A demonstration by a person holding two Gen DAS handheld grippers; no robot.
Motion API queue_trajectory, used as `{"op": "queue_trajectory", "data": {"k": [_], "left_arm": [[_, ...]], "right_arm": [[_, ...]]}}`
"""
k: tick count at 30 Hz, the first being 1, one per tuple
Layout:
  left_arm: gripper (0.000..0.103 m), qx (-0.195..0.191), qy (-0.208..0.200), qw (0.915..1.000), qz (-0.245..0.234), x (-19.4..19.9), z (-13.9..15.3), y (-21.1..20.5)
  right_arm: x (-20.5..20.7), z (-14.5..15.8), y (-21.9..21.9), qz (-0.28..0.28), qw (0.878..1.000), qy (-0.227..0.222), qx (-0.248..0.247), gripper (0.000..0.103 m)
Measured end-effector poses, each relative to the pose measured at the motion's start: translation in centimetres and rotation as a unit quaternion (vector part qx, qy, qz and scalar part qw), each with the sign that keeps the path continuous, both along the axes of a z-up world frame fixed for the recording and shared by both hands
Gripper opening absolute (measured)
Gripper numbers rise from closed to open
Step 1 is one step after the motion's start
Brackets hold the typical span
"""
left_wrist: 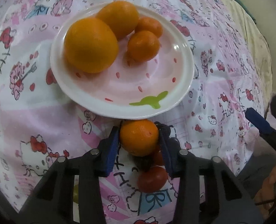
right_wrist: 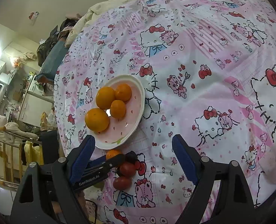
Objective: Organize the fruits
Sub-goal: 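Grasp the last mandarin with the left tool while the right tool grasps a dark cherry tomato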
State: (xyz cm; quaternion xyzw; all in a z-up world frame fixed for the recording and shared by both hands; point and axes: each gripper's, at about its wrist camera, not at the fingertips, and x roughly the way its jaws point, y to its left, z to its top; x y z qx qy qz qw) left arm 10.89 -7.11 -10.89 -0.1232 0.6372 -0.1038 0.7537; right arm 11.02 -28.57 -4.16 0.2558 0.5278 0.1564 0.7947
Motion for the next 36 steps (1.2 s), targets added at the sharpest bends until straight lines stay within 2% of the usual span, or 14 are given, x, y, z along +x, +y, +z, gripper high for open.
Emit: {"op": "queue_trajectory", "data": {"k": [6,13,16,21,25,29,36], "left_arm": [[0.037,0.006,-0.017,0.9998,0.008,-0.6,1.4,0.9],[0.037,0.011,-0.056,0.9968,0.056,-2.2,5.0,5.1],[0.037,0.010,-0.067,0.9949,0.075,-2.7,6.2,6.7],[0.037,0.015,-0.080,0.9921,0.096,-3.1,7.4,8.4],[0.037,0.035,-0.081,0.9913,0.098,-3.3,7.5,9.1],[0.037,0.053,-0.084,0.9902,0.098,-3.7,7.3,9.7],[0.037,0.050,-0.082,0.9877,0.123,-4.4,7.1,11.9]], "right_arm": [[0.0,0.1,0.5,0.008,1.000,-0.004,-0.006,0.087],[0.2,-0.4,1.1,0.013,1.000,0.007,-0.003,0.087],[0.5,-1.0,2.0,0.026,0.999,0.019,-0.004,0.087],[1.2,-2.9,3.8,0.042,0.997,0.065,-0.006,0.086],[1.8,-4.5,5.6,0.067,0.993,0.093,-0.015,0.078],[2.4,-6.0,7.0,0.095,0.988,0.110,-0.046,0.063],[2.8,-7.6,8.1,0.110,0.983,0.140,-0.034,0.046]]}}
